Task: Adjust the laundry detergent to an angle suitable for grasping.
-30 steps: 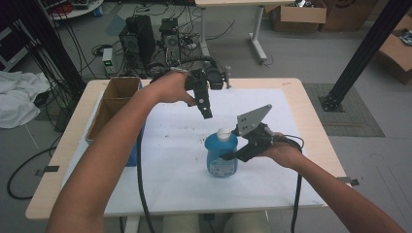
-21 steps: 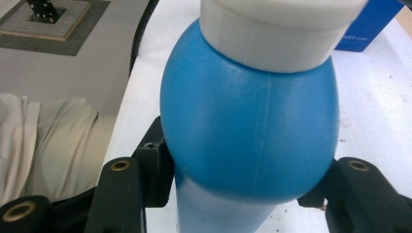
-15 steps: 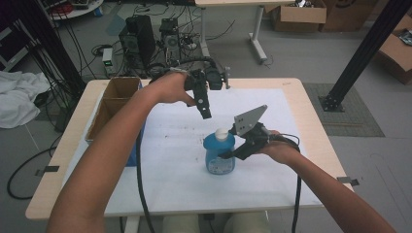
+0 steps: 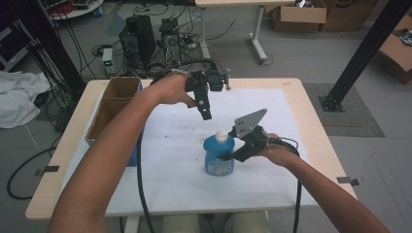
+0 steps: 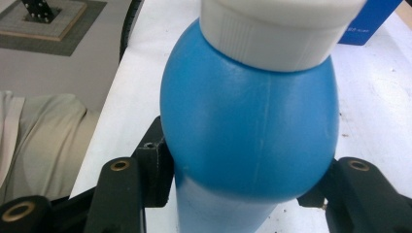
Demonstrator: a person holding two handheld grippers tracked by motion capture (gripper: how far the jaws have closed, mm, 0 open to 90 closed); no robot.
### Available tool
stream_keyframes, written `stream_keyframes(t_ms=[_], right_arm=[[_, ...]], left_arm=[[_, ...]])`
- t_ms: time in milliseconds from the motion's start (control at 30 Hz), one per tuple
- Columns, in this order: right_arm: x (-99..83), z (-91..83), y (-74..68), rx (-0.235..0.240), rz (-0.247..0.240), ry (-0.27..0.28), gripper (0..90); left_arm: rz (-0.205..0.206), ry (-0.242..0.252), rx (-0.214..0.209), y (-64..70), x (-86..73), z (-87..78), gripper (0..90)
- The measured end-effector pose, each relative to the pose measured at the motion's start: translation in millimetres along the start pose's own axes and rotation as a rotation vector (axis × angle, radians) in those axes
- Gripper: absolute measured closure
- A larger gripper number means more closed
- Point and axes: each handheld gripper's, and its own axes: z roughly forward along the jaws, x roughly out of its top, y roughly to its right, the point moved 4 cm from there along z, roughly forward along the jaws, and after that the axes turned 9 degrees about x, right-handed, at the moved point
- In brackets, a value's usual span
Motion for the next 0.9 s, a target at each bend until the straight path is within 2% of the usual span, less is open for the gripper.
stream_keyframes(t_ms=[367, 900], right_arm=[[-5.4, -3.3, 0.4, 0.011, -0.004, 0.011, 44.1], [-6.9, -4.1, -2.9, -0.002, -0.005, 0.002, 43.1]], left_arm=[[0.005, -0.002, 0.000, 1.4, 2.7, 1.9, 24.0], [0.006, -0.004, -0.002, 3.9, 1.3, 2.7, 24.1]])
